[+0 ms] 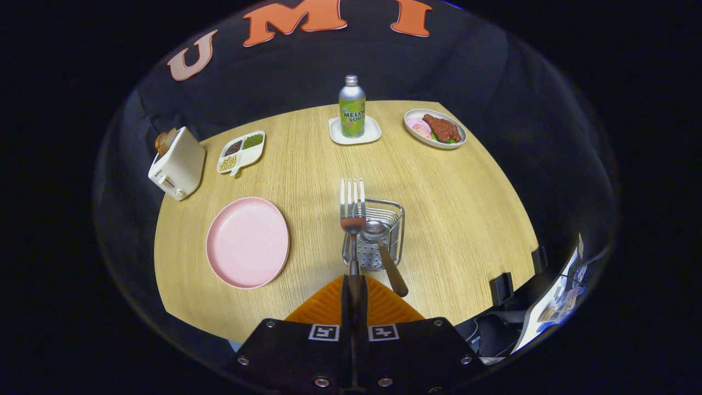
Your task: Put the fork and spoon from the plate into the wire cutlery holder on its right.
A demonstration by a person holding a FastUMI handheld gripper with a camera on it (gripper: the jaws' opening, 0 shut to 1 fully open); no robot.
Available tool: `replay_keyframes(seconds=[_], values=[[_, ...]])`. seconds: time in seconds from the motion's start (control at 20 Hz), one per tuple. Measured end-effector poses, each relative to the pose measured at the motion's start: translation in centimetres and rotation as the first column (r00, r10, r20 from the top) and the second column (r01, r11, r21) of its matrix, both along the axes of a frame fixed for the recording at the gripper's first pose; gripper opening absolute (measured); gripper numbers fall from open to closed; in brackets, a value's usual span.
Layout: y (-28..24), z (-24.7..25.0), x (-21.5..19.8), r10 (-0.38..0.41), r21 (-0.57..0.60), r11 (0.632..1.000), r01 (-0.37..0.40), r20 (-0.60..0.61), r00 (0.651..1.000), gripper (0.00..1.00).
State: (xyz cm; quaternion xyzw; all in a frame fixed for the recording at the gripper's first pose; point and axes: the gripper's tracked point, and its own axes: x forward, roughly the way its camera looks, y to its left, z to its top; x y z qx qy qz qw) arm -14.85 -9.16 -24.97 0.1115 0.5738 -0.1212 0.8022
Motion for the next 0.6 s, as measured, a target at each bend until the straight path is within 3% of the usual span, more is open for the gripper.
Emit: replay_keyframes(seconds=[0.2,0.6], values=[[0.1,-0.9,-0.6,-0.033,0.066,0.997,0.039,-0.083,0.996,0.05],[-1.1,-1.3,-1.0,-0.013,0.095,0.995,0.032,-0.189,0.982,0.05]])
